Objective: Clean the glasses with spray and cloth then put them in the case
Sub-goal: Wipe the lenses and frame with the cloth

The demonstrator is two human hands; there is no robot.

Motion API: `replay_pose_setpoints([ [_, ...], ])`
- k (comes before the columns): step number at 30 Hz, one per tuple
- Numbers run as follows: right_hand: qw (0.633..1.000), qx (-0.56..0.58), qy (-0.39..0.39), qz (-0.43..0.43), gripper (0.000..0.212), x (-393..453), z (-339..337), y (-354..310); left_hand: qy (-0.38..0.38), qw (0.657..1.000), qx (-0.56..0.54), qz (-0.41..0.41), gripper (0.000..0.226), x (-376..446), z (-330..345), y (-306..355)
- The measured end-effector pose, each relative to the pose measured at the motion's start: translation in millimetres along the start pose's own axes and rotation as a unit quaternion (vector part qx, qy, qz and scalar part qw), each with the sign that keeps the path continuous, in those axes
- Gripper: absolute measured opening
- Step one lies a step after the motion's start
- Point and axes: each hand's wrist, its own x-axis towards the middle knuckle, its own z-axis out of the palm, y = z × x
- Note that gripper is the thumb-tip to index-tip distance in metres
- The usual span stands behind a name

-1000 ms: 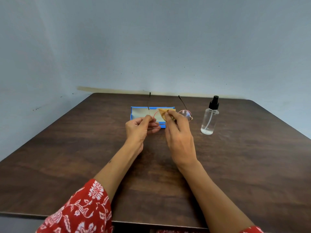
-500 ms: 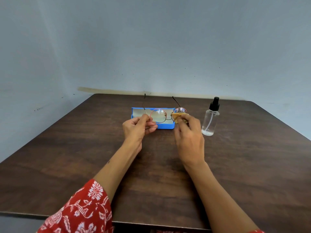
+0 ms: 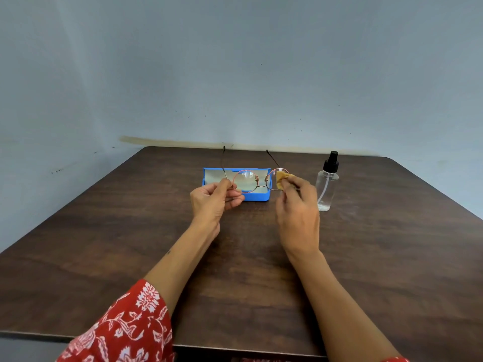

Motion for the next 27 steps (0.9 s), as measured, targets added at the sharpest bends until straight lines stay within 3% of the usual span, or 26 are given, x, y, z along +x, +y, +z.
replay_pose_setpoints([
  [5, 0.997, 0.018, -0.038, -0.071, 0.028, -7, 7, -10, 0.006, 1.000, -0.002, 0.001, 0.014, 0, -1, 0],
  [12, 0.997, 0.045, 0.027, 0.055, 0.029, 1, 1, 6, 0.003, 1.000, 0.006, -0.004, 0.012, 3, -2, -2],
  [19, 0.997, 0.031, -0.046, -0.055, 0.026, -8, 9, -11, 0.000, 1.000, 0.001, 0.004, 0.014, 1, -1, -2],
  [27, 0.998, 0.038, 0.016, 0.054, 0.030, 0, 1, 5, -0.002, 1.000, 0.005, -0.002, 0.013, 1, -1, -3],
])
